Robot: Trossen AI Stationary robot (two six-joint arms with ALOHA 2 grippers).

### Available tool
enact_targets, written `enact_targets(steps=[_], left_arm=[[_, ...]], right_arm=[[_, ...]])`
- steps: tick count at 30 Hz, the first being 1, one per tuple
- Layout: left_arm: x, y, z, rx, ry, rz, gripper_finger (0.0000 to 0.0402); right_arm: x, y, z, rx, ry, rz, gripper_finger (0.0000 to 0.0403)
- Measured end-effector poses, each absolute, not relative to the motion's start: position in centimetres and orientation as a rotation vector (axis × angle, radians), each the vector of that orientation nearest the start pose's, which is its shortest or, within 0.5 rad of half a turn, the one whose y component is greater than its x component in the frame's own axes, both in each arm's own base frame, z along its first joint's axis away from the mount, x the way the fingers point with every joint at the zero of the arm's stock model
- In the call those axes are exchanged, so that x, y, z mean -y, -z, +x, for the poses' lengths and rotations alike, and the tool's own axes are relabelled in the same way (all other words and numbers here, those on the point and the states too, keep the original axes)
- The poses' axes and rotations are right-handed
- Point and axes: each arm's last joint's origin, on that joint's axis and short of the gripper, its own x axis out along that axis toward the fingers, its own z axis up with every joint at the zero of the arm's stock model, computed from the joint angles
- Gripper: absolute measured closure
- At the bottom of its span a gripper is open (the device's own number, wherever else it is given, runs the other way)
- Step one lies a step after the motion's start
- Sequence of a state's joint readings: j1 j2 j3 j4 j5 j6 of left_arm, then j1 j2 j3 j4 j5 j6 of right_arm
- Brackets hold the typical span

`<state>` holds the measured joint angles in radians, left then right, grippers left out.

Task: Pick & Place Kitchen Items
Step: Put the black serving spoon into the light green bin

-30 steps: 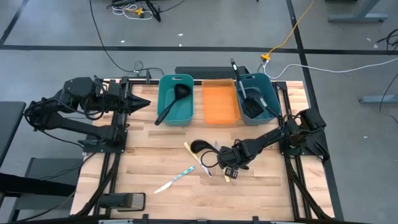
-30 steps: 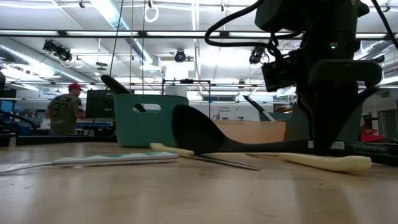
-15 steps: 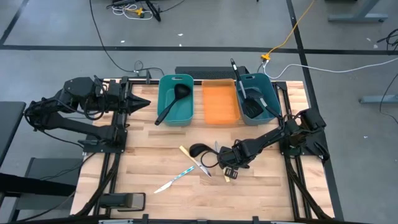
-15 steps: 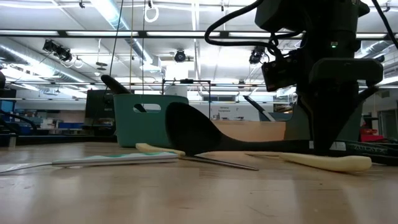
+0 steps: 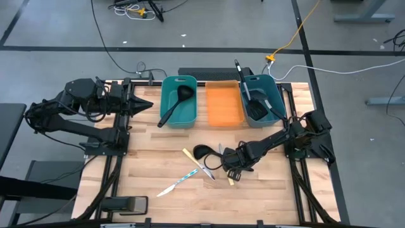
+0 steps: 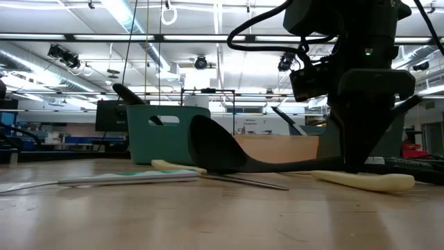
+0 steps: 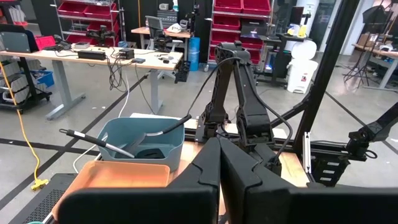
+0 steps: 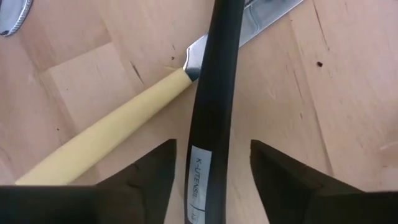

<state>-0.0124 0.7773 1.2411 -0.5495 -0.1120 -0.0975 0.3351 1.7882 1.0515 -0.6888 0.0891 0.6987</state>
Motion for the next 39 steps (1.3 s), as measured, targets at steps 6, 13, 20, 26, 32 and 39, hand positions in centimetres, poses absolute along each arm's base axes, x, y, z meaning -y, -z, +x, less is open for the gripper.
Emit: enact_targets(steps=[6,13,20,26,32,39], left_arm=[[-0.2,-44.4,12.0,-0.081,-0.104,-0.092,0.0399],[-0.2,-44.4,12.0,-0.081,-0.104,-0.093,0.0399],[-0.2,-44.4,12.0,-0.08,-0.104,-0.095,0.0399],[-0.2,-44.4,12.0,-0.08,-0.108,-0.105,0.0399],[-0.2,-44.4,12.0,-0.079,-0.112,-0.105,0.0398],[-0.2,-44.4,12.0,-0.079,-0.112,-0.105,0.0399]], right_arm=[[-10.1,-14.6,29.7,-1.37,0.283,0.283,0.0154],[-10.0,-13.3,29.3,-1.337,0.285,0.36,0.0142],[-9.9,-13.0,28.8,-1.375,0.257,0.315,0.0142],[-9.9,-13.0,28.8,-1.381,0.251,0.309,0.0142],[-9.8,-12.9,28.8,-1.385,0.25,0.308,0.0153],[-9.8,-12.9,28.7,-1.392,0.248,0.31,0.0192]])
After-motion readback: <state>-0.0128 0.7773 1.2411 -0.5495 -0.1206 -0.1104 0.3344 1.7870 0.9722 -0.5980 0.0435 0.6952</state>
